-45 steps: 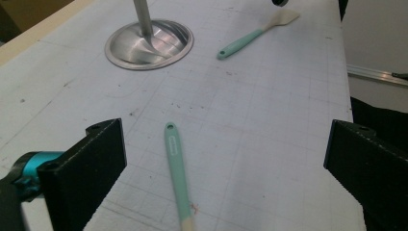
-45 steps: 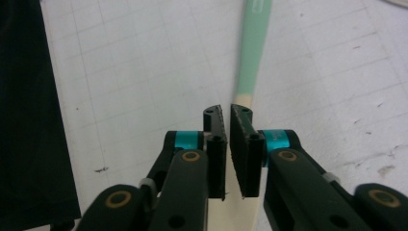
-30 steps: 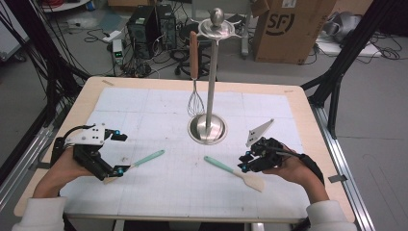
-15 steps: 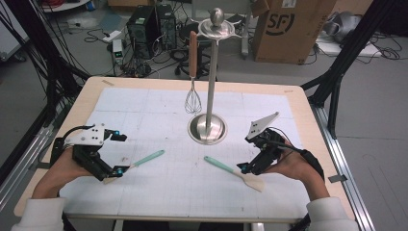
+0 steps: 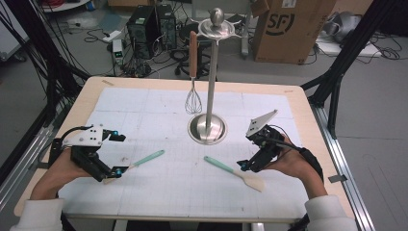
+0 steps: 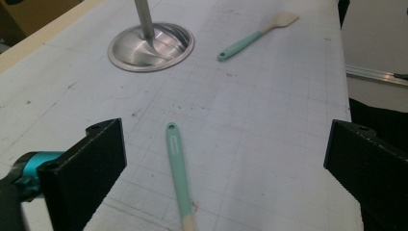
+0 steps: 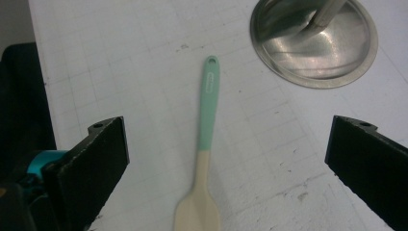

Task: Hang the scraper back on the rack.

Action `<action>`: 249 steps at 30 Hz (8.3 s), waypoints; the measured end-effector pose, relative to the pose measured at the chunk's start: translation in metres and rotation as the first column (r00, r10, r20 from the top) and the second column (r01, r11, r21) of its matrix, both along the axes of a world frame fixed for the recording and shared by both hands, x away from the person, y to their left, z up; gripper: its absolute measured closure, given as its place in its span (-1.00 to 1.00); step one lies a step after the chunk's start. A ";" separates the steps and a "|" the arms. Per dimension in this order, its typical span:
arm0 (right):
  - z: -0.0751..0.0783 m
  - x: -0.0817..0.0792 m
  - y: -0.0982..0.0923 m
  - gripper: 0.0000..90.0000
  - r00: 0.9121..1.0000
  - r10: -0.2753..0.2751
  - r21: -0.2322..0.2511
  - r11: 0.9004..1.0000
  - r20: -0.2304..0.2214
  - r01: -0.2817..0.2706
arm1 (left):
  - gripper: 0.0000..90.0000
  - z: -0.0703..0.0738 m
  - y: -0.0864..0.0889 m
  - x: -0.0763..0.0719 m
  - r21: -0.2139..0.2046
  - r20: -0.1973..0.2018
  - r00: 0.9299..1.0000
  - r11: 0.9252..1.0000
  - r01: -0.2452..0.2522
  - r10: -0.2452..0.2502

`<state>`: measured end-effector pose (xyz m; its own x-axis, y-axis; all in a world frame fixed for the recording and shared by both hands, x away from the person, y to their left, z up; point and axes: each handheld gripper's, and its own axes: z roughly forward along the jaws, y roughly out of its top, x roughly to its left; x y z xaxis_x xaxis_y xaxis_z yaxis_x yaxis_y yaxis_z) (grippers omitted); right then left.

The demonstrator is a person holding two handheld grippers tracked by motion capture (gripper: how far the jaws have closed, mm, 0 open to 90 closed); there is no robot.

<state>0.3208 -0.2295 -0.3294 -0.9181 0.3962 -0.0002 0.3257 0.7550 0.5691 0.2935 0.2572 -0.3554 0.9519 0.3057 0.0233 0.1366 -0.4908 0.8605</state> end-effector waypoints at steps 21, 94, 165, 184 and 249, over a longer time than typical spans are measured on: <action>-0.030 0.004 0.022 -1.00 0.999 -0.019 -0.114 0.993 -0.051 0.013 | -0.96 0.001 0.001 -0.001 -0.011 0.004 1.000 1.000 -0.005 0.005; -0.065 0.007 0.043 0.80 0.977 0.090 -0.334 0.930 -0.195 -0.152 | -0.96 0.002 0.001 0.000 -0.011 0.008 1.000 1.000 -0.001 0.001; 0.166 0.060 -0.073 0.80 0.998 0.036 0.301 0.952 0.057 -0.052 | -0.96 0.002 0.024 0.003 -0.069 0.001 0.999 0.996 -0.049 0.049; 0.184 0.080 -0.071 0.80 0.997 0.011 0.277 0.960 0.079 -0.033 | -0.96 0.001 0.024 0.004 -0.074 -0.004 0.999 0.996 -0.048 0.047; 0.143 0.122 -0.013 0.73 0.998 0.040 0.307 0.950 0.048 -0.053 | -0.96 0.002 0.029 0.005 -0.091 -0.007 0.999 0.994 -0.053 0.053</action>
